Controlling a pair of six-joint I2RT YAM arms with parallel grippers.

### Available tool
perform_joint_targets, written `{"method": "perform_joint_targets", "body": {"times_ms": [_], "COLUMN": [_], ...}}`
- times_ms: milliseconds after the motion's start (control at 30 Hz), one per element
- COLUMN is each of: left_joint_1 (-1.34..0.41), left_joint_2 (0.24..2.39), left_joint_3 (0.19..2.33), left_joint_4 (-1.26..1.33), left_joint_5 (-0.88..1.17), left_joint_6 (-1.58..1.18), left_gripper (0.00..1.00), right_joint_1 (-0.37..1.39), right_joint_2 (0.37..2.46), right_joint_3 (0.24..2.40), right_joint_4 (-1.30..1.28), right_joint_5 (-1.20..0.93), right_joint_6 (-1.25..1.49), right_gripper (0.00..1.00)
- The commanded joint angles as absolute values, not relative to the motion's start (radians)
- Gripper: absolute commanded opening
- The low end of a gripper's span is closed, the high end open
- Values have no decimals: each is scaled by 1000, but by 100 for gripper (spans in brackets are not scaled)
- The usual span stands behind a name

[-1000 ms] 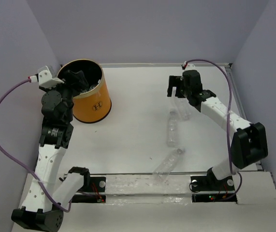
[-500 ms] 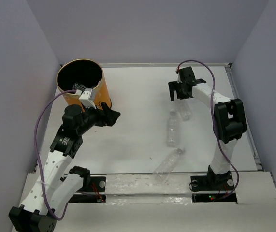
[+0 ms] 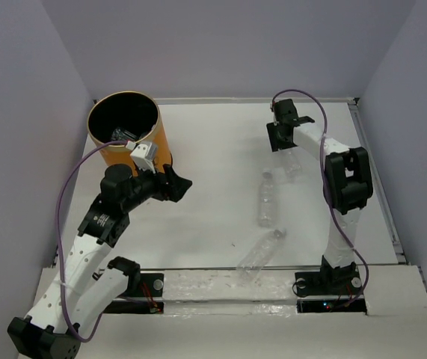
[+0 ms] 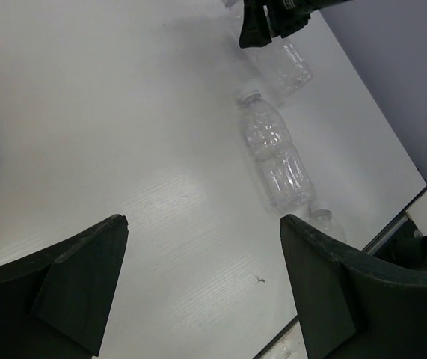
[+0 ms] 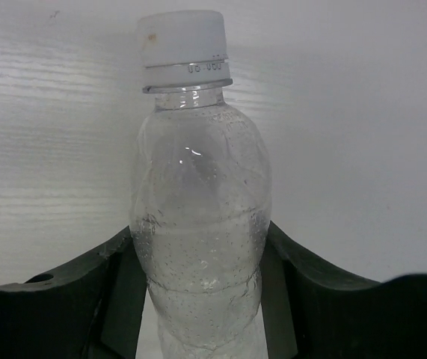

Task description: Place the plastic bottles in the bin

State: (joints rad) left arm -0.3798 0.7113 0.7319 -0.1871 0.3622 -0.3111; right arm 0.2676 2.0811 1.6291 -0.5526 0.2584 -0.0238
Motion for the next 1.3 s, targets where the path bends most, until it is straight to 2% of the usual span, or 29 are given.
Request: {"method": "perform_joint_targets", "body": {"times_ms": [0,167,300,533,800,867,1067,1133,1233,1267], "left_joint_1": [-383,-387,-402,-410,-428,-439,-452,-459,-465,-465], "left_joint_2": [695,692,672,624,629,638,678,686,692,692], "left_joint_3": [742,683,601,430,361,354,339,336,337,334], "left_joint_4": [-157,-98,-48,-49,-46,-45,-17,-14,-11,-8], "left_joint_5": [402,462,482,430,449,454,497,503,499,497], "left_joint_6": [-305,-380,-509,-701,-768,-772,-772,-769,-765,-768], "left_gripper": [93,93,93,93,94,94,94,94,94,94], "right_joint_1": [265,394,601,773,861,885,922,922,922,922], "right_joint_2": [1889,1709,1726,1991,2167,2251,2492,2519,2529,2534], "right_joint_3": [1689,1741,1930,2378,2422,2492,2730,2715,2637,2625], "right_joint_4": [-505,-439,-350,-199,300,407,580,616,637,611], "right_joint_5": [344,296,236,82,-86,-103,-39,-5,51,45], "right_joint_6": [-51,-32,-21,57,204,248,279,291,279,276], "right_gripper": [50,49,49,49,48,48,48,48,53,63]}}
